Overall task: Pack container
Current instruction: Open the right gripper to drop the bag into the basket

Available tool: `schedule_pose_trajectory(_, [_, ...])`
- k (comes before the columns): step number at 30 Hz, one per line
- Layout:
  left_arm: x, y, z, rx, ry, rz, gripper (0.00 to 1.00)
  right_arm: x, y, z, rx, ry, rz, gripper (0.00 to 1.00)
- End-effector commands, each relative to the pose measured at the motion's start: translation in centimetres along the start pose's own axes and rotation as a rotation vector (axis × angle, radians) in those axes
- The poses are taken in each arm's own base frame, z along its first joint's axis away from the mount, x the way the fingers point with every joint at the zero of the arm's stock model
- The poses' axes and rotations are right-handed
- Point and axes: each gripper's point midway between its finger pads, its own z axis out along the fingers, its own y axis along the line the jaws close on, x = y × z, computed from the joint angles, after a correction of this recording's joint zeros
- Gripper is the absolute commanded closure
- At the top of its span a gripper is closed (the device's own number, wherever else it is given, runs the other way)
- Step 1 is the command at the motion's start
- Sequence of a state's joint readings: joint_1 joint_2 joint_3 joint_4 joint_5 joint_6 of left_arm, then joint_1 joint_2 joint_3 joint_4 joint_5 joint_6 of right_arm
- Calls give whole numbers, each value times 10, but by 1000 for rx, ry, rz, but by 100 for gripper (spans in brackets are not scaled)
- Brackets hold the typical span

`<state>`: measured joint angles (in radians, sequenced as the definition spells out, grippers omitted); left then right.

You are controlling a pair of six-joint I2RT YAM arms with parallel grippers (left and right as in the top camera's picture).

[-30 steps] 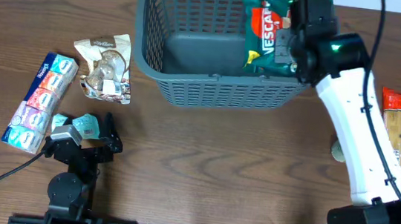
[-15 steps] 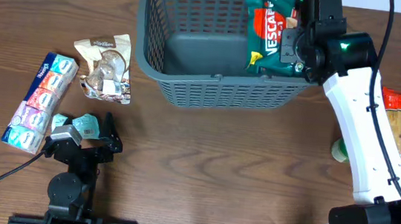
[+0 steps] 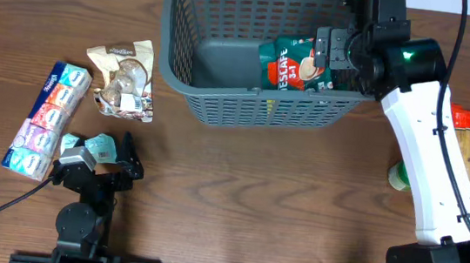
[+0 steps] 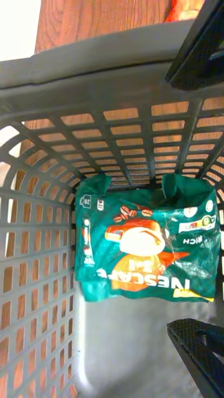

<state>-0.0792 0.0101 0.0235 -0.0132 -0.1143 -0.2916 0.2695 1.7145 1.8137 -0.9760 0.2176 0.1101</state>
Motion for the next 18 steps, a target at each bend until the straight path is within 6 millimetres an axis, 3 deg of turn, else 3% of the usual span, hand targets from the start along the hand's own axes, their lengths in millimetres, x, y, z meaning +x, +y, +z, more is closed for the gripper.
schedule_pose_trajectory(1, [10,5,1,-18,20,5,1,-16,-19,-22,81,-63,34,1])
schedule_pose_trajectory(6, [10,6,1,-18,21,6,1,-28,-56,-54,253,-97,90,1])
schedule_pose_trajectory(11, [10,5,1,-18,20,5,1,-39,-107,-109,382,-147,250,1])
schedule_pose_trajectory(15, [9,5,1,-18,20,5,1,-19,-157,-139,465,-124,463,1])
schedule_pose_trajectory(18, [10,5,1,-18,20,5,1,6,-191,-146,533,-61,582,1])
